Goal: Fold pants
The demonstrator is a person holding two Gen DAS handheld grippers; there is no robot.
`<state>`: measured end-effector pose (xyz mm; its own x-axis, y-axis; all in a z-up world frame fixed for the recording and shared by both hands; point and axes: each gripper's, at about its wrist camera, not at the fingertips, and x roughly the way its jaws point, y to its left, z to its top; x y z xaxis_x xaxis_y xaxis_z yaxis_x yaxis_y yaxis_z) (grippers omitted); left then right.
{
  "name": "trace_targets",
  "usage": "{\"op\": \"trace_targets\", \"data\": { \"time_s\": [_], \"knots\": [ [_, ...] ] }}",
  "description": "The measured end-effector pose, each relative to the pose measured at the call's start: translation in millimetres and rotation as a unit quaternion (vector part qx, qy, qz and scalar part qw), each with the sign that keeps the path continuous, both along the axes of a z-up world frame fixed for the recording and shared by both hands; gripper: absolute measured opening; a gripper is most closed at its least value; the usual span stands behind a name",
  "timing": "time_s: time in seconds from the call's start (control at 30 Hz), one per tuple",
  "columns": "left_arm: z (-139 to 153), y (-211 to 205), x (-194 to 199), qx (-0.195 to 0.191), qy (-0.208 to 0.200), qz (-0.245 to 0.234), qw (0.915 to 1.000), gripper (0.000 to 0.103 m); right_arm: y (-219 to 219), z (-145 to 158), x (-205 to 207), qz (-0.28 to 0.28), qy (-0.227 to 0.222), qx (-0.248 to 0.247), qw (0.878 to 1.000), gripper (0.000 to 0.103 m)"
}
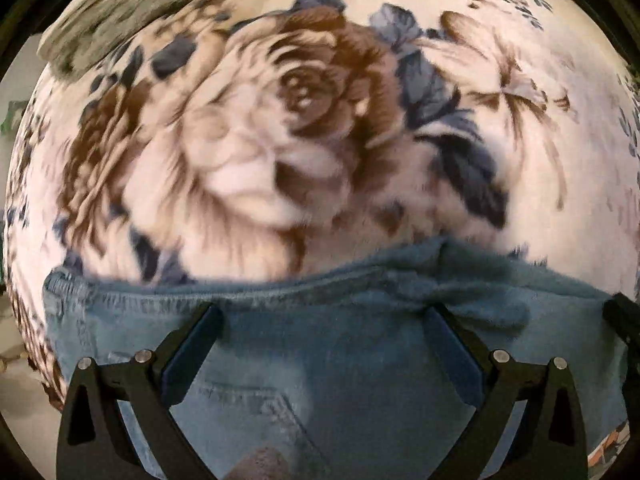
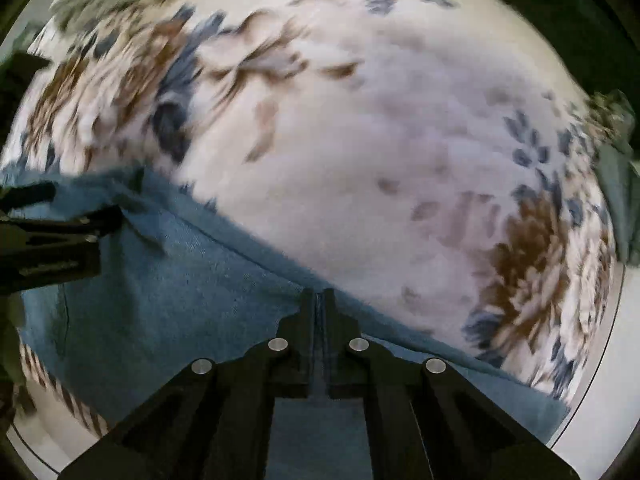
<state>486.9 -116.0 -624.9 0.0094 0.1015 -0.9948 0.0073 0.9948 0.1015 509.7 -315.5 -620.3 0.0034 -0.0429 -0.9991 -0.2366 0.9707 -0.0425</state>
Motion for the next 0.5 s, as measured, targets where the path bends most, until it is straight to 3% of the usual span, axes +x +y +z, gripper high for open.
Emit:
{"op": "trace_targets", "data": {
  "time_s": [0.13, 0.2, 0.27, 0.33, 0.37, 0.4, 0.5],
  "knots": [
    [-17, 2, 26, -0.012, -0.003, -0.001, 0.9999, 0.103, -7, -6, 7, -0.027, -0.004, -0.015, 1.0, 0.002],
    [-15, 4, 34, -0.011, 0.0, 0.0, 0.9999, 0.103, -14, -18, 10, -0.051, 0.016, -0.01, 0.999, 0.003],
    [2, 10, 31, 0.001, -0.003, 0.0, 1.0, 0.103, -35, -19, 11, -0.104, 0.03, 0.02, 0.994, 0.014],
    [26, 3, 25, 0.009, -0.024, -0.012, 0.9996, 0.103, -68, -3, 3, -0.172, 0.027, 0.075, 0.982, 0.036],
    [40, -3, 17, 0.008, -0.036, -0.021, 0.9991, 0.103, -91, 12, -7, -0.217, 0.015, 0.108, 0.97, 0.057],
    [50, -9, 10, 0.006, -0.04, -0.026, 0.9988, 0.103, -112, 23, -17, -0.248, 0.004, 0.128, 0.96, 0.069],
    [65, -37, -18, -0.003, -0.039, -0.046, 0.9982, 0.103, -179, 54, -74, -0.348, -0.027, 0.152, 0.925, 0.069]
  ]
}}
